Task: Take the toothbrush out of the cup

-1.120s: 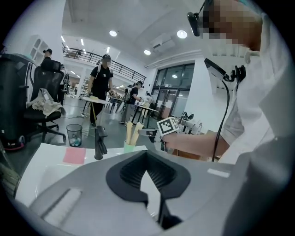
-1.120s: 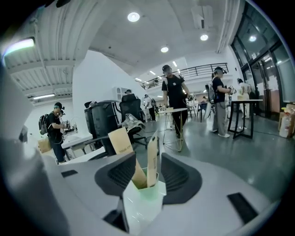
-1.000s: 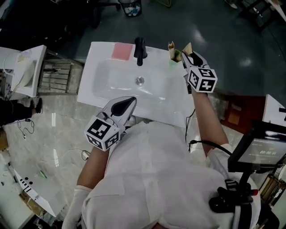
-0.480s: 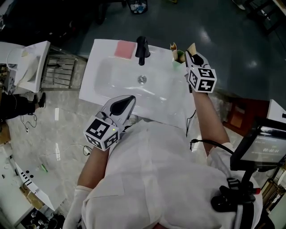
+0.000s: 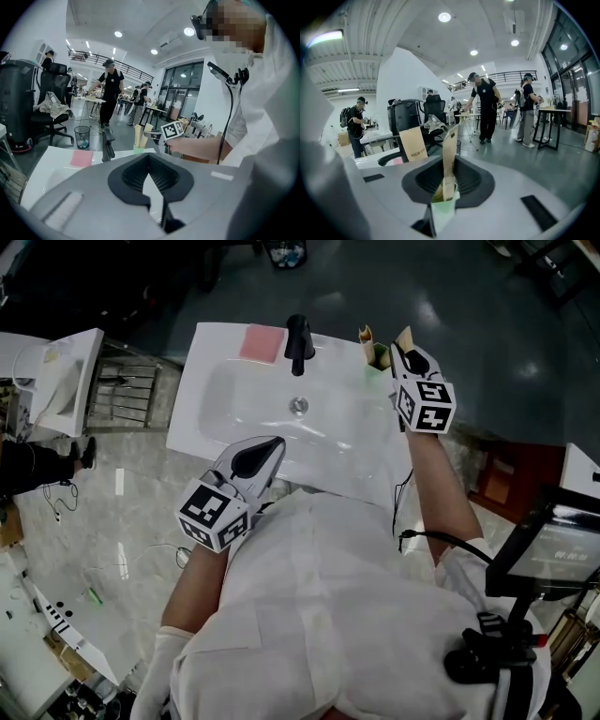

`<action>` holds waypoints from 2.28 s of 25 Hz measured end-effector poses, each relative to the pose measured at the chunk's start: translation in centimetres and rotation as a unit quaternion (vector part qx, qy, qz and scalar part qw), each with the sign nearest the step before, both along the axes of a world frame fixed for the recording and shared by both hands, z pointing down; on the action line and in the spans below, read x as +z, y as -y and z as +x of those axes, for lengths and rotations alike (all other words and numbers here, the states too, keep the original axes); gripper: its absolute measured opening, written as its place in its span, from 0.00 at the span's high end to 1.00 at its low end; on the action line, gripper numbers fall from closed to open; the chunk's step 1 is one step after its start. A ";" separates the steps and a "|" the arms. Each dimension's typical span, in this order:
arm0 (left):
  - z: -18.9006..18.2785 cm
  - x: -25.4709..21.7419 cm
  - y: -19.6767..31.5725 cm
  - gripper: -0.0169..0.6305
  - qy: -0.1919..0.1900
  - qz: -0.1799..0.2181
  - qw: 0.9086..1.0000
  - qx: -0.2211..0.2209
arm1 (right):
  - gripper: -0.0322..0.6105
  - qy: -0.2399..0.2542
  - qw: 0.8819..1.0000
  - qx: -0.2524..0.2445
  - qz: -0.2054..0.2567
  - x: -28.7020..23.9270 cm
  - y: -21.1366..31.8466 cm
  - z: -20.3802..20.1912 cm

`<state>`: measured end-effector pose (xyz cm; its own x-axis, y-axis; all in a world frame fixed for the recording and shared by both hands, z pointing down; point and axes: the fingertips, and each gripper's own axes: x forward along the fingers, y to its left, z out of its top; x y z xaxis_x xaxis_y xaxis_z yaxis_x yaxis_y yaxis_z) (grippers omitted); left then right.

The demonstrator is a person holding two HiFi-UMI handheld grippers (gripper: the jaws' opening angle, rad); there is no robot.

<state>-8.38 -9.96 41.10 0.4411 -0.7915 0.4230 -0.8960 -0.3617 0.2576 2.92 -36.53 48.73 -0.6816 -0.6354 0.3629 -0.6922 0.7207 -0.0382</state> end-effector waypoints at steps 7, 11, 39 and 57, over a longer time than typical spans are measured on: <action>-0.5 0.0 -0.6 0.96 -0.003 0.007 1.000 0.009 | 0.86 0.009 1.000 0.006 0.021 -1.7 -0.6 0.1; -0.7 0.1 -0.6 0.96 -0.007 0.008 1.000 0.012 | 0.86 0.010 0.999 0.009 0.032 -2.9 -0.5 0.4; -4.6 -0.7 -5.6 0.96 -0.036 0.044 0.996 0.072 | 0.86 0.023 0.994 0.051 0.098 -12.6 -7.8 0.3; -7.2 -1.0 -9.8 0.96 -0.047 0.063 0.985 0.153 | 0.86 -0.004 0.996 0.080 0.049 -10.3 -21.3 -0.4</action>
<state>-15.54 -0.13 40.10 0.6992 -0.6596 0.2758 -0.7149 -0.6449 0.2701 2.49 -15.20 38.46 -0.5657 -0.7683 0.2995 -0.7987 0.6008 0.0325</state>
